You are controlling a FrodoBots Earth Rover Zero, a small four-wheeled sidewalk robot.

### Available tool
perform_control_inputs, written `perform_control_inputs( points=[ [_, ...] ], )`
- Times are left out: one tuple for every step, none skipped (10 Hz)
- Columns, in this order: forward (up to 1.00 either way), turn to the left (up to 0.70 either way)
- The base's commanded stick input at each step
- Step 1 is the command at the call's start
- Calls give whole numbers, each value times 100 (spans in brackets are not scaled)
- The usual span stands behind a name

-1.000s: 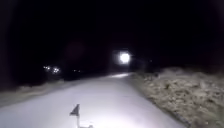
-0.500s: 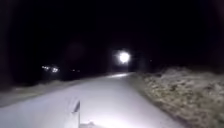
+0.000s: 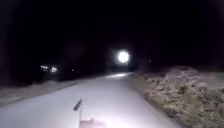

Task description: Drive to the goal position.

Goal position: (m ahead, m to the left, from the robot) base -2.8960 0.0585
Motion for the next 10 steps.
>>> perform_control_inputs(
  points=[
    [100, 0],
    [100, 0],
    [100, 0],
    [100, 0],
    [100, 0],
    [100, 0],
    [100, 30],
    [100, 22],
    [100, 0],
    [100, 0]
  ],
)
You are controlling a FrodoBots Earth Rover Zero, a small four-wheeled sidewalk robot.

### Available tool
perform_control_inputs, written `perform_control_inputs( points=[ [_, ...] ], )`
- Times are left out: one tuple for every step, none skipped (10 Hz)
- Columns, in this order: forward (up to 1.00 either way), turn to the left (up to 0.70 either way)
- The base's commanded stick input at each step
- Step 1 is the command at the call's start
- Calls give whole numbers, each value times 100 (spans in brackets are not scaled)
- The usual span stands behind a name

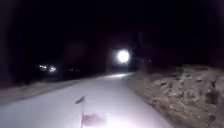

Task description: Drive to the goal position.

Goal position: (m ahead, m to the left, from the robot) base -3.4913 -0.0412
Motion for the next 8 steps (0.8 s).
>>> perform_control_inputs(
  points=[
    [100, 0],
    [100, 0],
    [100, 0],
    [100, 0],
    [100, 0],
    [100, 0],
    [100, 0],
    [100, 0]
  ],
)
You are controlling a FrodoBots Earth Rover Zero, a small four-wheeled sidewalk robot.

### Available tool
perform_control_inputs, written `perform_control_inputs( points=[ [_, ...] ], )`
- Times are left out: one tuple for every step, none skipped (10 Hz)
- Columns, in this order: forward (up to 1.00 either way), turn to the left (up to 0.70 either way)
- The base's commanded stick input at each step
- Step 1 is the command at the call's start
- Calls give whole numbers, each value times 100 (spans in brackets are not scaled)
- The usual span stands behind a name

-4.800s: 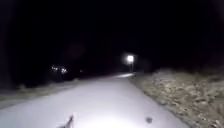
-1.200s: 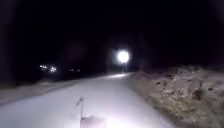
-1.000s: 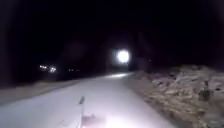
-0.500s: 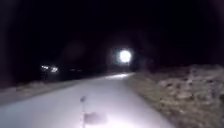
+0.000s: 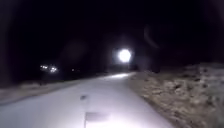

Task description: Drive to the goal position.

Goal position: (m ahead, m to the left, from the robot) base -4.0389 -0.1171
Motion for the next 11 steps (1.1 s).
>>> perform_control_inputs(
  points=[
    [100, 0],
    [100, 0],
    [100, 0],
    [100, 0],
    [100, 0],
    [100, 0],
    [100, 0],
    [100, 0],
    [100, 0],
    [100, 0],
    [100, 0]
  ],
)
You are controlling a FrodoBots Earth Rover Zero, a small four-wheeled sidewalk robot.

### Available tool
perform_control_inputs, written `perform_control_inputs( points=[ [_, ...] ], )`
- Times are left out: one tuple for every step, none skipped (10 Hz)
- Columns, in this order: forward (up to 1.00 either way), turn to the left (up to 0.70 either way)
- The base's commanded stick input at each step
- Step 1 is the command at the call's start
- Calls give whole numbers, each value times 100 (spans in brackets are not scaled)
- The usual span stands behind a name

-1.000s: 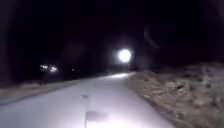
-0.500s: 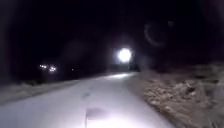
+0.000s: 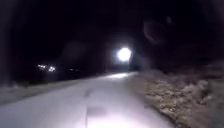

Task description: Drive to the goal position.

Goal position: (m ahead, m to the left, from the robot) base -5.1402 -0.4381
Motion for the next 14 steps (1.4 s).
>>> perform_control_inputs(
  points=[
    [100, 0],
    [100, 0],
    [100, 0],
    [100, 0],
    [100, 0],
    [100, 0],
    [100, 0],
    [100, 0],
    [100, 0],
    [100, 0],
    [100, 0],
    [100, 0],
    [100, 0],
    [100, 0]
  ],
)
